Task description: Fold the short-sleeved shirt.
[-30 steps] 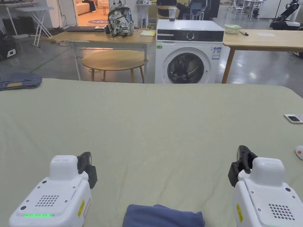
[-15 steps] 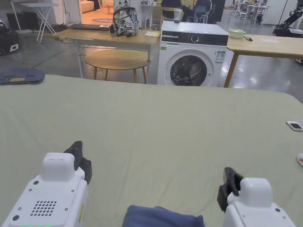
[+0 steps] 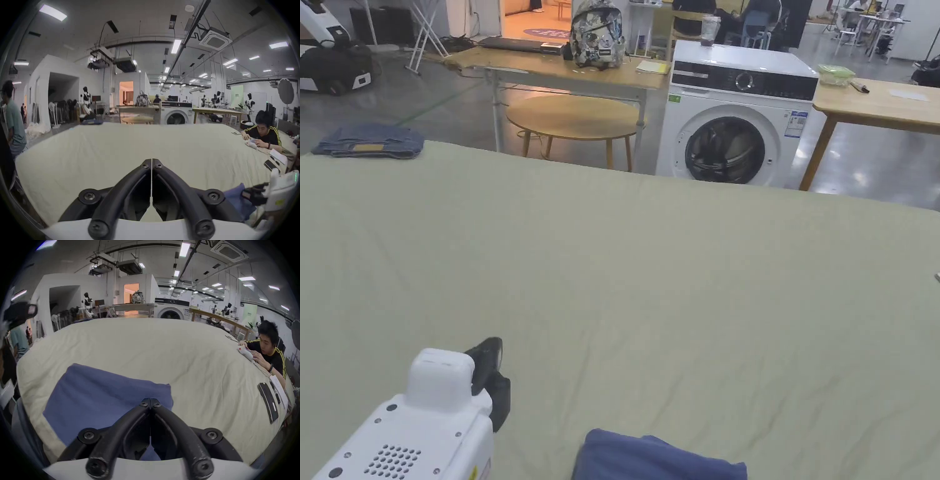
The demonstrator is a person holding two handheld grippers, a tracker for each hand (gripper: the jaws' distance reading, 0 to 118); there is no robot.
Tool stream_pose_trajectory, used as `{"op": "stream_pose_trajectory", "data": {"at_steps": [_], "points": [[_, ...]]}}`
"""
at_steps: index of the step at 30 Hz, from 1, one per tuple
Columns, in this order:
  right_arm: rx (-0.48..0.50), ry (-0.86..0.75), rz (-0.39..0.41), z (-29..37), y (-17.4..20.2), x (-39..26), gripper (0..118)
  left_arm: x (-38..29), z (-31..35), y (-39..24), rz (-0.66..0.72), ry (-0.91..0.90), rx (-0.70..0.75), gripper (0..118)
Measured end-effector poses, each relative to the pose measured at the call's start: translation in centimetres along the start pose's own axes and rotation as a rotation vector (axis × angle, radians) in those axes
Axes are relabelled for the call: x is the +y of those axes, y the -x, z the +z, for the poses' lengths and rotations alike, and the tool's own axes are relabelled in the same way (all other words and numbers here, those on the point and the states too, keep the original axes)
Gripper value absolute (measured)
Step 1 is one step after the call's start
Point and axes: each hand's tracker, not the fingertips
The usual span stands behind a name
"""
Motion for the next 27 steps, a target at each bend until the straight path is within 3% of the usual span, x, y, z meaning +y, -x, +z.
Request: {"op": "stream_pose_trajectory", "data": {"at_steps": [11, 14, 16, 18, 19, 20, 27], "points": [[-0.015, 0.053, -0.007, -2.2, -0.2, -0.1, 0, -5.7, -1.9, 0.8, 0.178, 0.379, -0.201, 0], [-0.005, 0.064, -0.027, -2.2, -0.6, 0.0, 0, -6.2, -4.0, 1.4, 0.318, 0.531, -0.347, 21], [0.0, 0.066, -0.037, -1.9, -0.9, 0.2, 0, -6.9, -5.6, 2.1, 0.436, 0.608, -0.448, 53], [0.005, 0.068, -0.038, -1.8, -1.0, 0.3, 0, -8.2, -7.4, 2.7, 0.49, 0.672, -0.505, 59], [0.006, 0.069, -0.039, -1.9, -1.0, 0.3, 0, -8.5, -8.1, 2.6, 0.495, 0.709, -0.534, 73], [0.008, 0.069, -0.04, -2.2, -1.1, 0.2, 0, -8.9, -8.8, 2.4, 0.5, 0.725, -0.561, 79], [0.019, 0.07, -0.06, -1.9, -1.4, 0.2, 0, -11.1, -12.7, -0.8, 0.618, 0.881, -0.78, 79]]}}
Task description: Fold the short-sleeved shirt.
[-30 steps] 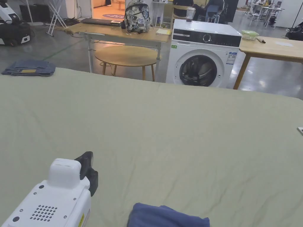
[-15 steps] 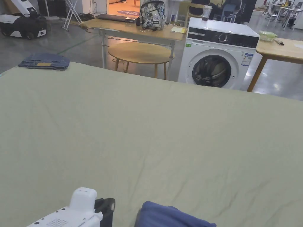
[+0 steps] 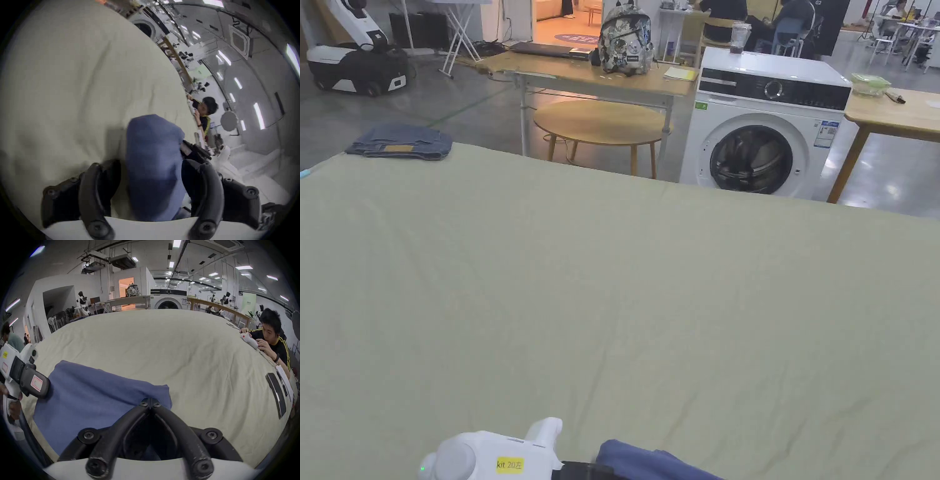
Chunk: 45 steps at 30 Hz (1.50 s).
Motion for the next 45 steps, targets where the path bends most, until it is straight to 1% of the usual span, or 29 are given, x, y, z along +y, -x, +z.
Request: {"op": "stream_pose_trajectory", "data": {"at_steps": [3, 4, 5, 6, 7, 8, 9, 11, 13, 19, 23, 30, 34, 39, 45], "points": [[0.005, -0.001, -0.005, -0.1, -0.1, 0.0, 0, 0.3, -1.3, 0.2, 0.122, 0.062, -0.129, 79], [0.007, -0.002, -0.006, -0.1, -0.2, 0.0, 0, 0.3, -1.9, 0.6, 0.171, 0.086, -0.17, 76], [0.008, -0.003, -0.007, -0.5, -0.6, -0.3, 0, 0.3, -2.3, 0.9, 0.184, 0.084, -0.18, 69], [0.008, -0.004, -0.007, -0.6, -0.7, -0.3, 0, -0.1, -2.2, 0.5, 0.162, 0.077, -0.161, 56], [0.009, -0.006, -0.008, -0.6, -0.8, -0.4, 0, -0.4, -2.2, 0.3, 0.138, 0.072, -0.125, 36], [0.01, -0.008, -0.009, -0.5, -0.9, -0.4, 0, -0.6, -2.2, 0.4, 0.109, 0.074, -0.07, 30], [0.014, -0.009, -0.012, -0.2, -0.7, -0.4, 0, -0.8, -2.2, 0.5, 0.112, 0.07, -0.069, 28], [0.015, -0.014, -0.006, -0.1, -0.6, -0.4, 0, -1.1, -2.0, 1.6, 0.167, 0.049, -0.146, 21], [0.013, -0.019, 0.008, 0.0, -0.3, -0.5, 0, -1.5, -2.0, 1.3, 0.144, 0.038, -0.12, 18], [0.001, -0.032, 0.04, 0.3, 0.1, -0.5, 0, -0.9, -1.6, 2.1, 0.14, 0.025, -0.138, 15], [-0.005, -0.046, 0.064, 0.8, 0.4, 0.0, 0, -0.4, -0.6, 0.5, 0.147, 0.031, -0.162, 14], [-0.002, -0.13, 0.088, 2.3, 1.2, 2.2, 0, 0.6, 2.5, -1.0, 0.138, 0.021, -0.165, 14], [0.008, -0.177, 0.109, 2.9, 2.1, 3.4, 0, 1.4, 5.5, -1.0, 0.117, 0.008, -0.141, 14], [0.014, -0.21, 0.115, 2.8, 3.2, 4.9, 0, 2.8, 11.0, 0.0, 0.129, -0.044, -0.095, 14], [0.037, -0.224, 0.12, 1.9, 4.5, 6.6, 0, 3.9, 20.4, 1.2, 0.13, -0.112, 0.057, 14]]}}
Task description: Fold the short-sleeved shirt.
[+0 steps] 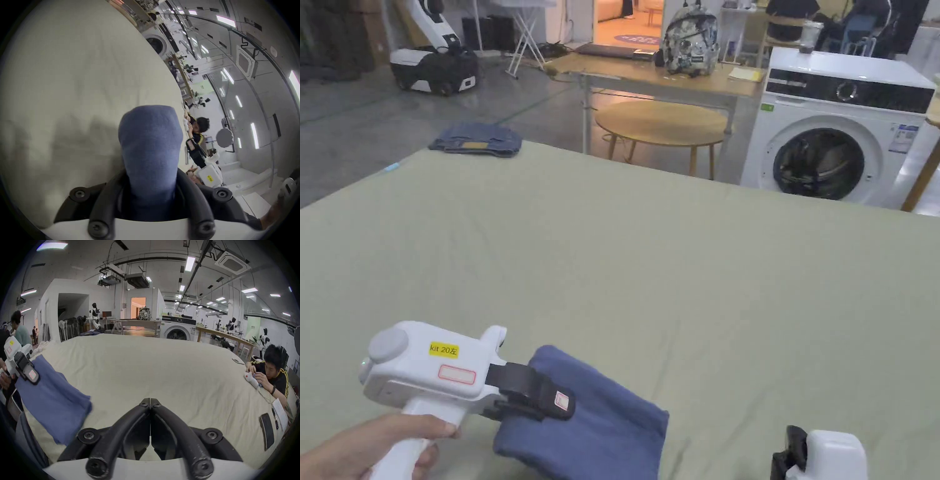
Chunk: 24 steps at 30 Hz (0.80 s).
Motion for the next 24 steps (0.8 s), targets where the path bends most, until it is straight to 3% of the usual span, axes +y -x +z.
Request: {"op": "stream_pose_trajectory", "data": {"at_steps": [11, 24], "points": [[0.069, 0.017, 0.045, -1.3, 3.0, 0.9, 0, 5.0, 16.1, 6.4, 0.099, -0.121, 0.208, 14], [0.064, 0.051, 0.043, -2.3, 4.1, 0.9, 0, 9.2, 25.3, 10.5, 0.227, -0.155, 0.377, 14]]}}
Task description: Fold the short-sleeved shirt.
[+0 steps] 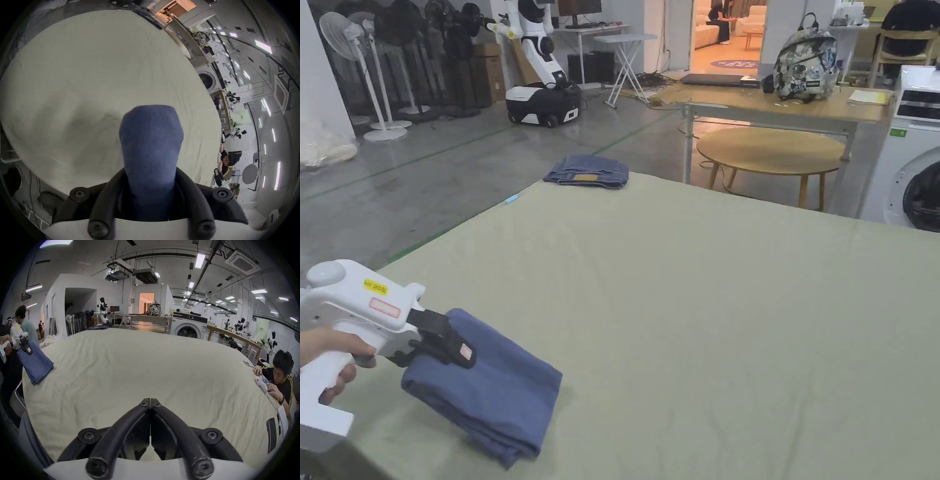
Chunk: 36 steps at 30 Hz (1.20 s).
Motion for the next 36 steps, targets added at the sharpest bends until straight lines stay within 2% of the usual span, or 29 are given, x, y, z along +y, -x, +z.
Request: {"op": "stream_pose_trajectory", "data": {"at_steps": [3, 7, 10, 13, 15, 17, 20, 24, 26, 30, 36], "points": [[-0.005, 0.005, 0.007, -0.3, 0.1, 0.0, 0, -1.1, -0.6, -0.9, 0.002, 0.008, 0.02, 16], [-0.003, 0.016, 0.015, -0.8, 0.2, -0.2, 0, -0.3, -0.7, 0.3, -0.027, 0.002, 0.142, 42], [0.001, 0.017, 0.022, -0.9, 0.2, -0.2, 0, 0.2, 0.4, 1.1, -0.051, -0.016, 0.234, 51], [0.0, 0.015, 0.026, -0.8, 0.3, -0.1, 0, -0.3, 2.2, 0.4, -0.048, -0.078, 0.364, 54], [-0.001, 0.011, 0.027, -0.8, 0.2, -0.1, 0, -0.4, 3.2, -0.1, -0.048, -0.148, 0.442, 54], [-0.003, 0.007, 0.026, -0.7, 0.1, -0.2, 0, -0.1, 3.3, 0.7, -0.064, -0.23, 0.438, 54], [-0.005, 0.007, 0.02, -0.5, -0.2, -0.4, 0, -1.2, 2.4, -0.4, -0.1, -0.262, 0.405, 54], [-0.02, -0.007, -0.002, 0.0, -0.9, -0.5, 0, -3.9, -0.8, -2.9, -0.241, -0.291, 0.358, 54], [-0.027, -0.01, -0.016, 0.2, -1.5, -0.4, 0, -4.7, -2.9, -3.3, -0.285, -0.333, 0.29, 54], [-0.049, -0.022, -0.032, 0.8, -2.7, -0.2, 0, -9.2, -7.0, -8.3, -0.355, -0.407, 0.223, 47], [-0.104, -0.059, -0.078, 1.7, -5.3, 0.8, 0, -14.2, -13.3, -15.5, -0.588, -0.505, 0.205, 42]]}}
